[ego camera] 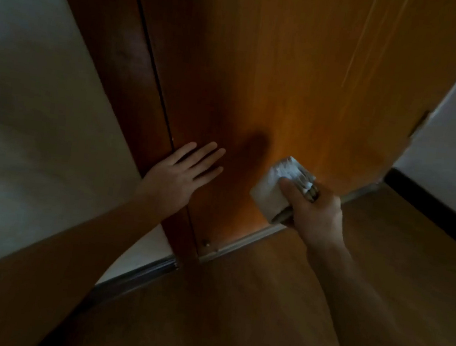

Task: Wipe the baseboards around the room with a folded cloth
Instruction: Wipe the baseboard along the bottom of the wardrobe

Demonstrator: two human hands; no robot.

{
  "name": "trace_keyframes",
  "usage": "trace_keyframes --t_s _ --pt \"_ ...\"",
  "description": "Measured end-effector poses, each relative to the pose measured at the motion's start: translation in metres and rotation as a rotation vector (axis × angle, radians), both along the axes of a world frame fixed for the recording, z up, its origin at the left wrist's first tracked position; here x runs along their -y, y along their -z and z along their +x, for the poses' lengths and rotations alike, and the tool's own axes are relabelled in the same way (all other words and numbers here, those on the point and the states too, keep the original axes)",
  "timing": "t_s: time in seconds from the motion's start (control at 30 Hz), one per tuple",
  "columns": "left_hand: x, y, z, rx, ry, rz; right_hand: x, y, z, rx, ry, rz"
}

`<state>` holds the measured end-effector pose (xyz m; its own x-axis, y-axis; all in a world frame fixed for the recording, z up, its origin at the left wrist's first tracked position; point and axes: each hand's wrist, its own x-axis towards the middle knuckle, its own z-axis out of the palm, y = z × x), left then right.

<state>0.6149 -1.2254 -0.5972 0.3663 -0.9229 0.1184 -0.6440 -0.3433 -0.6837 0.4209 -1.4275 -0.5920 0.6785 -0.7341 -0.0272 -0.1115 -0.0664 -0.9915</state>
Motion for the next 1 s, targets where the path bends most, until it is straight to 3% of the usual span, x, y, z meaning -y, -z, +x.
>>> trace_keyframes --t_s 0.13,0.23,0.47,0.6,0.7,0.83,1.0 --pt "0.005 -0.006 -0.009 0.06 -0.098 0.1 0.013 0.005 0.026 -0.041 -0.214 -0.064" --pt "0.01 -0.01 -0.021 0.078 -0.177 0.168 0.021 0.011 0.035 0.048 -0.318 0.028" --pt "0.019 -0.033 -0.045 0.048 -0.311 0.291 0.055 0.027 0.041 0.121 -0.248 0.195" --pt "0.027 -0.036 -0.056 -0.037 -0.363 0.245 0.086 0.027 0.038 0.154 -0.187 0.3" --pt "0.052 -0.03 -0.071 -0.121 -0.392 0.086 0.127 0.037 0.033 0.142 -0.114 0.315" --pt "0.135 -0.027 -0.066 -0.149 -0.175 -0.087 0.188 0.057 0.012 0.083 -0.036 0.252" --pt "0.322 0.009 -0.041 -0.32 0.155 -0.174 0.276 0.08 -0.056 0.107 0.138 0.306"
